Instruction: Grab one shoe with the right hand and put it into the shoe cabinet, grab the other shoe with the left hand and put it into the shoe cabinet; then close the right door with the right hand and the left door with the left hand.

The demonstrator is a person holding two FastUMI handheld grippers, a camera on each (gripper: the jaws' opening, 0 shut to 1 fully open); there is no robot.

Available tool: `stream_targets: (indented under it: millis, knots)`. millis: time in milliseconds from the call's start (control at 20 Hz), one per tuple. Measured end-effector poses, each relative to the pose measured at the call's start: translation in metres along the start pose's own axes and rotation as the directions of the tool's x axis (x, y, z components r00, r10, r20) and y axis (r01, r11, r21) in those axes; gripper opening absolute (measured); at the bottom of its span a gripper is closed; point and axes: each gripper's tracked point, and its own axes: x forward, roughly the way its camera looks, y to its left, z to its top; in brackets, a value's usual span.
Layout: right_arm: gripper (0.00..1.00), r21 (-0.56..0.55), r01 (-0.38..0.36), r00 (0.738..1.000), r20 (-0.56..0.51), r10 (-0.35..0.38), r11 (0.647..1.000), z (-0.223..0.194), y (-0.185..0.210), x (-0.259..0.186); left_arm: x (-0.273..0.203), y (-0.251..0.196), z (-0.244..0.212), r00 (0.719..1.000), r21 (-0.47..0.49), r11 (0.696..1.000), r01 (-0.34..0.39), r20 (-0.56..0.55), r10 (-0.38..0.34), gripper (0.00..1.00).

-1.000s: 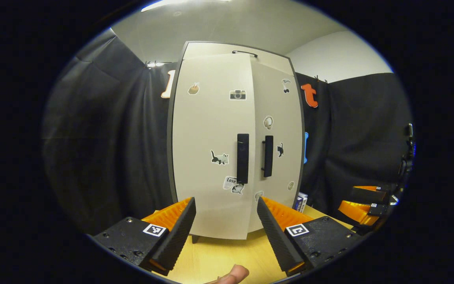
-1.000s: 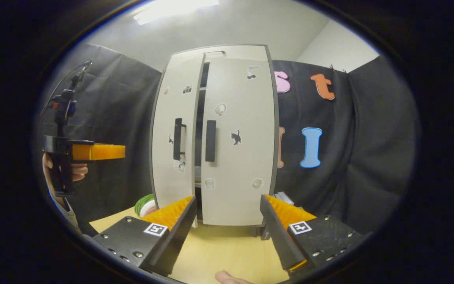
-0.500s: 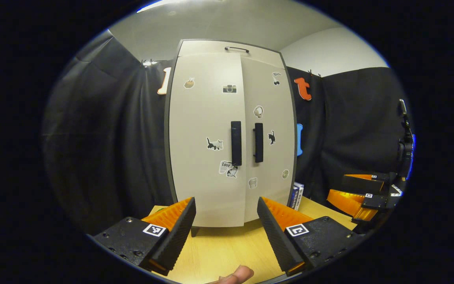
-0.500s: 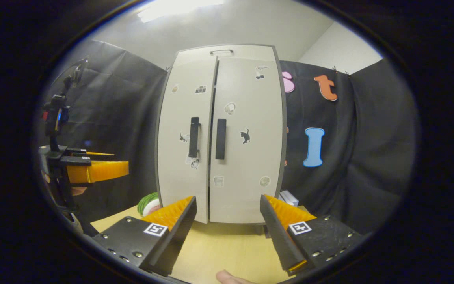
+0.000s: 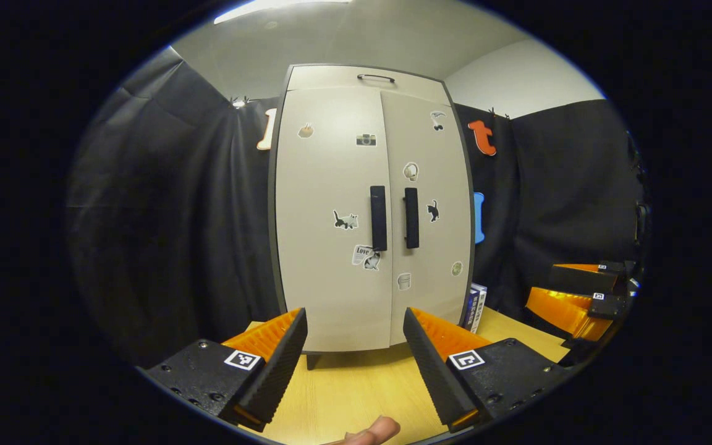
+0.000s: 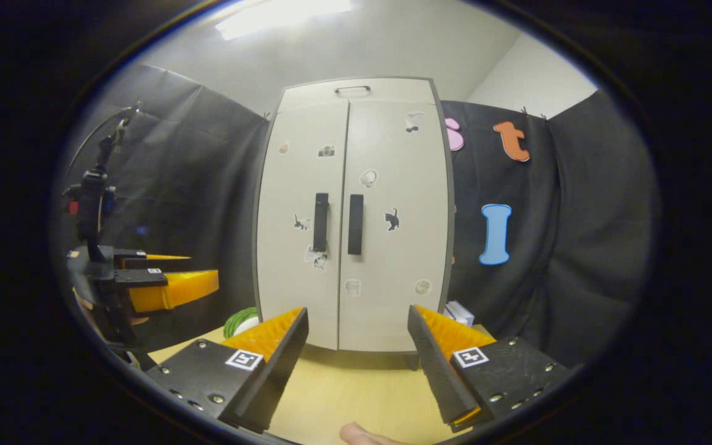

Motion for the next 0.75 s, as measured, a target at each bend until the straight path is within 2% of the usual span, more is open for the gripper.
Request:
stream_targets:
  millis: [250, 700, 750]
  knots:
    - [0.96, -0.027, 0.012, 0.999, 0.03, -0.011, 1.0, 0.004, -0.007, -0.007, 0.0, -0.012, -0.006, 1.0, 0.013, 1.0, -0.002, 0.005, 0.002, 0.95]
    - [0.94, -0.007, 0.028, 0.998, 0.052, -0.028, 1.0, -0.002, -0.027, -0.021, 0.003, -0.034, -0.013, 1.0, 0.013, 1.0, 0.017, 0.026, -0.017, 0.97]
    - [0.94, 0.013, 0.017, 0.999, 0.05, -0.017, 1.0, -0.003, -0.027, -0.023, 0.003, -0.036, -0.018, 1.0, 0.012, 1.0, 0.017, 0.022, -0.017, 0.93]
